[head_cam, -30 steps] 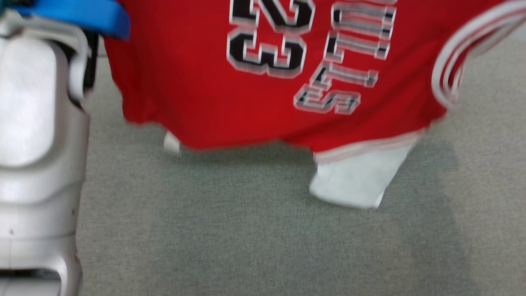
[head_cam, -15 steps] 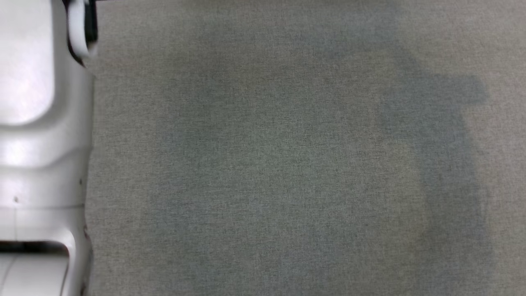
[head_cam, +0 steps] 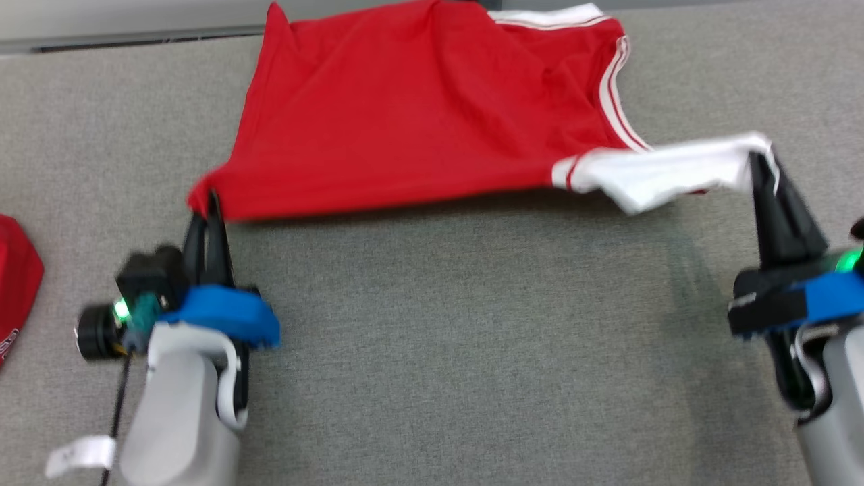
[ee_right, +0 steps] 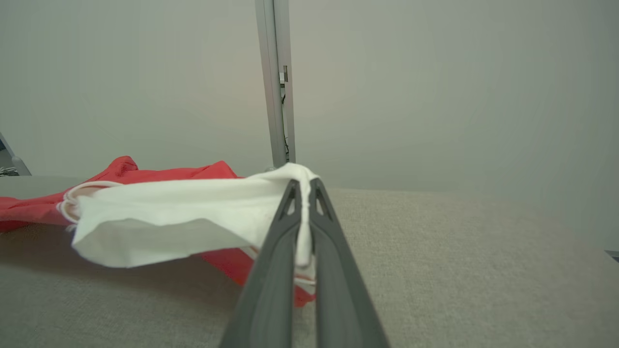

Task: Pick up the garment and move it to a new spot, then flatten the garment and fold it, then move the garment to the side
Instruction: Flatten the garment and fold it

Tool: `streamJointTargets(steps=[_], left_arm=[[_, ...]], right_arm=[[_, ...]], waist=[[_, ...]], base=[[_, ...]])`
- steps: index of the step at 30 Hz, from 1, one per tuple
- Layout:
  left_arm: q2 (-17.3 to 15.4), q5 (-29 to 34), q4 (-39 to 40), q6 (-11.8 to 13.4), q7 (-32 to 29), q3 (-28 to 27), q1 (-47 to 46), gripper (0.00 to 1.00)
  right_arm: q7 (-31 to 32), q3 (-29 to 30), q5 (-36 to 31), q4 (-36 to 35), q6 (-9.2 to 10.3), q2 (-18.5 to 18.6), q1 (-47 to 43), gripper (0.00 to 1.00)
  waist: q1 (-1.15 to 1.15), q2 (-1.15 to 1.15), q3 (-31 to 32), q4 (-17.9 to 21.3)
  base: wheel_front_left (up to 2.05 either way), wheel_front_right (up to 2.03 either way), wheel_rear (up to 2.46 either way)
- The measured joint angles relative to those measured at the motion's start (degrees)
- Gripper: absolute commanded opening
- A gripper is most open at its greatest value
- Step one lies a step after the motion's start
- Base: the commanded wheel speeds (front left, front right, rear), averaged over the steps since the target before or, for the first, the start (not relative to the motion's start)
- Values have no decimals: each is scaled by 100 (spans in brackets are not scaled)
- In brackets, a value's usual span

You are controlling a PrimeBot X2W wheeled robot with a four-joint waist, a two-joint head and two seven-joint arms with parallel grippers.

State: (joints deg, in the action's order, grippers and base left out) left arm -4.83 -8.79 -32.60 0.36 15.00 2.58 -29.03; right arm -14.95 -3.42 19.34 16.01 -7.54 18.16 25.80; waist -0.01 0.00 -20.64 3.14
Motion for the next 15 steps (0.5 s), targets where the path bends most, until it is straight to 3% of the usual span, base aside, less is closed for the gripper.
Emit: streamJointTargets(steps=[10, 15], left_arm=[[193, -129, 194, -56, -1, -179, 1675, 0], [208, -456, 258, -33, -1, 104, 2286, 0]], right_arm=[[0, -7, 202, 162, 0, -386, -1655, 0], [0, 4, 202, 263, 0, -508, -2240, 0]], waist=[[-1, 0, 714, 8], [-1, 0, 1098, -48]], base=[[0, 0, 0], [0, 0, 0]])
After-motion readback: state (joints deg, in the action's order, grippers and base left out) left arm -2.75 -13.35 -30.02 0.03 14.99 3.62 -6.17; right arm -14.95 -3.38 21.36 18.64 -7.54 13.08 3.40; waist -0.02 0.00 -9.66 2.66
